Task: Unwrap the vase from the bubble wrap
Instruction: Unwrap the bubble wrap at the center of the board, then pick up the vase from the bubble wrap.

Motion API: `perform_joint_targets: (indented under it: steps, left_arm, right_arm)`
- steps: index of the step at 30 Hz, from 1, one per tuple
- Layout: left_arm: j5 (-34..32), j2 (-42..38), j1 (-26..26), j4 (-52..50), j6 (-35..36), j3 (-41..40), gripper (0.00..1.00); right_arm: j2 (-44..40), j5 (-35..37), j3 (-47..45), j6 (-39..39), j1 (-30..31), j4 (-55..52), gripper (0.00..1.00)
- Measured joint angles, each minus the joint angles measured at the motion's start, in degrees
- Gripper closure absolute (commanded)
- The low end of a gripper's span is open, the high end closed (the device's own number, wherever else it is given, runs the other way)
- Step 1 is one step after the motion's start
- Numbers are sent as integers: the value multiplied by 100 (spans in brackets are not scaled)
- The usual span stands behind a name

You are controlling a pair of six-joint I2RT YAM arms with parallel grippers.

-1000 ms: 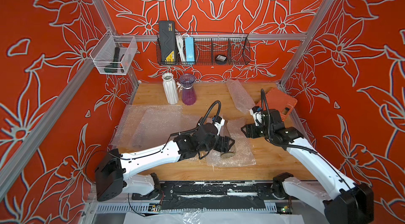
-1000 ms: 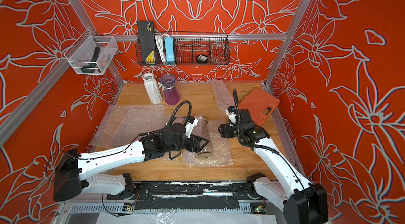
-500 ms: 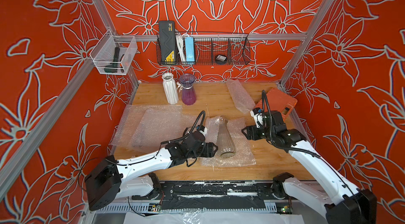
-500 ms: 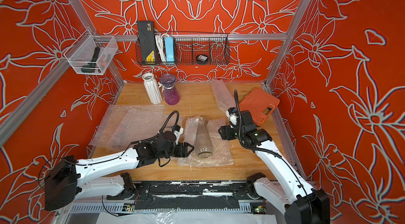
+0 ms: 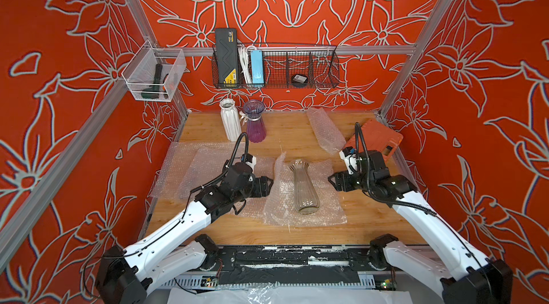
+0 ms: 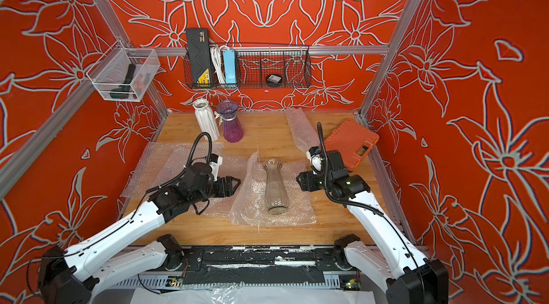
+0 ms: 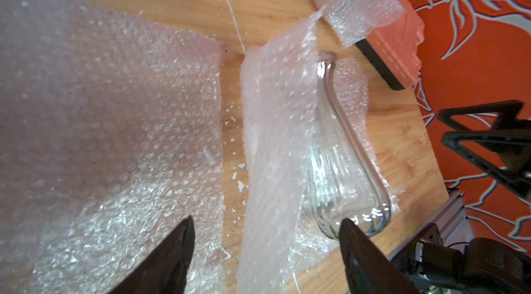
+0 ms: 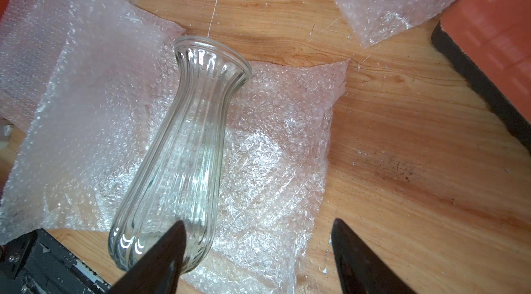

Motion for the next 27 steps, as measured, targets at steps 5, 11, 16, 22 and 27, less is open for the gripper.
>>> perform_joint_targets:
  steps: [5,11,16,22,27]
  left_arm:
    - [-11,577,-518,-118,157,903,21]
    - [-87,1891,-1261,-111,374,1971,20]
    - [-37,2667,-1294,37,334,2323,21]
    - [-101,3729,-1294,0,256,2898,7]
    - [-278,4293,-1252,-79,109,3088,0]
  right_arm:
    - [46,-68,17,37,0,22,11]
    - [-17,-66,11,90,0,74,7]
    - [-308,-72,-155,157,-9,208,2]
    - [-664,-83,-549,260,-17,319,2]
    - [-1003,-85,-765,275,-17,354,2]
